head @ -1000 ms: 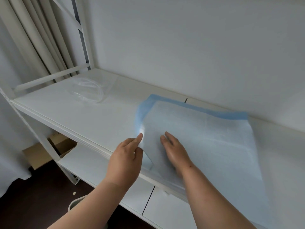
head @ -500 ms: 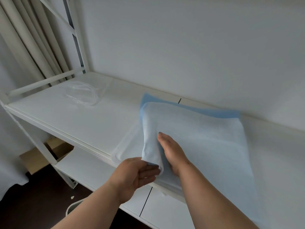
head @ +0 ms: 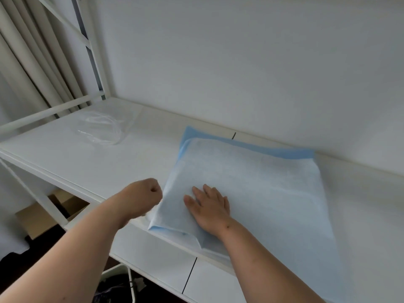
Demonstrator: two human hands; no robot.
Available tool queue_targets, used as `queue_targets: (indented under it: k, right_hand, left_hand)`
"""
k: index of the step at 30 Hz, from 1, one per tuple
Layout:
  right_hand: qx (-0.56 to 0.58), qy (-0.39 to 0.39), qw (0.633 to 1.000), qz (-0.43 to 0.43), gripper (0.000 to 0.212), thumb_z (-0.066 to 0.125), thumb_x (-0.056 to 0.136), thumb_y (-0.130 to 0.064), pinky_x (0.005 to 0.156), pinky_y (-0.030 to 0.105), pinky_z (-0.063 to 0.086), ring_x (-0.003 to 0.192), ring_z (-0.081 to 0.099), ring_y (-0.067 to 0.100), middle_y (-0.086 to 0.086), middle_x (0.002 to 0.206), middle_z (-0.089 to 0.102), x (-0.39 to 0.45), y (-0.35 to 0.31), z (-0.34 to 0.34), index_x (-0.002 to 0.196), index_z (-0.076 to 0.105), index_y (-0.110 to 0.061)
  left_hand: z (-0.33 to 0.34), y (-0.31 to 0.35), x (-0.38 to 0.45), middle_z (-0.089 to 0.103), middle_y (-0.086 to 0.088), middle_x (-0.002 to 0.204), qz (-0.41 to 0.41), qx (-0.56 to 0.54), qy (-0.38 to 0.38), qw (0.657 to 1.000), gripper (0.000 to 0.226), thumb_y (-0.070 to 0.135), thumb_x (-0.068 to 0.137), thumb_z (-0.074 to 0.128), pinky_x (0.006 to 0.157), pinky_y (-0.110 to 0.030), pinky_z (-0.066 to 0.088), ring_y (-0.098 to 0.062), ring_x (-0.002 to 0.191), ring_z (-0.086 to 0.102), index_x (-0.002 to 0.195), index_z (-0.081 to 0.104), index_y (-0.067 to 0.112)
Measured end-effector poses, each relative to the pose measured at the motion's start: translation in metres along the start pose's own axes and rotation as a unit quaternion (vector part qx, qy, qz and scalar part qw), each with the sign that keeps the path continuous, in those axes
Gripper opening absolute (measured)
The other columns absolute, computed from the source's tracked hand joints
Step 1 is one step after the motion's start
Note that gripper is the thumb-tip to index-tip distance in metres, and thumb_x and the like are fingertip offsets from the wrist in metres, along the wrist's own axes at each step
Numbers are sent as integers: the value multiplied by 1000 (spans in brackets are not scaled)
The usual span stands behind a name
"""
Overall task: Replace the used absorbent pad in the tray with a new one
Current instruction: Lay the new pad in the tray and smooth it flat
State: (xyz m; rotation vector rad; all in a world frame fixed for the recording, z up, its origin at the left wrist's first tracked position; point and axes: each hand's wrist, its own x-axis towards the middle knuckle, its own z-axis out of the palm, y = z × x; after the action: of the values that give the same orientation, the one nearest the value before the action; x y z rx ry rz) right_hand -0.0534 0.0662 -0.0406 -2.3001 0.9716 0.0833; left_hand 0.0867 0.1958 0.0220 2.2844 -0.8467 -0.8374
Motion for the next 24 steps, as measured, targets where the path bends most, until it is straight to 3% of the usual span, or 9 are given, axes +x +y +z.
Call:
queue_targets:
  k: [2,4,7,10,15,20,22,24]
  right_hand:
    - [-9,-5,1000,-2,62,23,96,-63,120,43,-9,150,-6,18,-4,163,3,0,0,-1,152,20,-37]
    - [-8,-5,1000,-5,61,23,97,-62,119,42,-9,150,-6,17,-5,163,3,0,1,0,152,19,-37]
    - [5,-6,1000,-9,61,24,98,-60,119,41,-9,150,-5,17,-4,163,4,1,2,-1,153,19,-36]
    - [21,-7,1000,-8,60,25,98,-59,119,40,-9,150,-4,16,-4,163,5,0,2,-4,153,19,-34]
    - [57,1,998,4,58,28,100,-55,120,39,-7,150,-1,14,-5,163,7,3,4,-7,153,21,-32]
    - [146,27,989,-10,57,29,100,-54,121,39,-2,149,10,11,-7,160,19,1,7,-13,152,26,-31]
    - [283,39,958,-19,53,34,94,-63,121,42,11,142,30,8,-15,150,39,-3,9,-15,143,39,-42]
    - [432,31,901,11,42,40,92,-64,114,41,33,124,54,7,-16,130,60,-9,12,-20,126,56,-47]
  left_hand:
    - [11,4,16,64,-8,97,8,-75,31,997,16,22,84,55,79,-38,55,-27,90,62,95,60,12]
    - [21,7,32,62,-5,113,15,-86,25,996,38,40,83,60,95,-44,50,-27,106,59,114,59,17]
    - [30,15,52,57,-2,126,14,-88,38,995,60,47,84,64,102,-42,44,-23,114,55,134,47,18]
    - [36,19,64,62,-1,116,3,-84,36,996,66,45,79,70,95,-39,48,-23,106,59,134,48,17]
    - [42,26,70,65,0,84,47,-43,79,995,39,25,81,70,75,-30,48,-23,85,64,118,65,12]
    - [43,43,69,73,-4,88,79,-133,15,988,30,21,81,68,76,-36,57,-21,80,69,111,68,16]
    - [46,57,62,73,-8,84,102,-157,-21,982,18,17,83,65,62,-32,54,-21,71,67,100,70,16]
    - [50,70,55,72,-9,82,131,-162,-46,977,13,18,84,63,54,-30,48,-22,67,64,96,69,15]
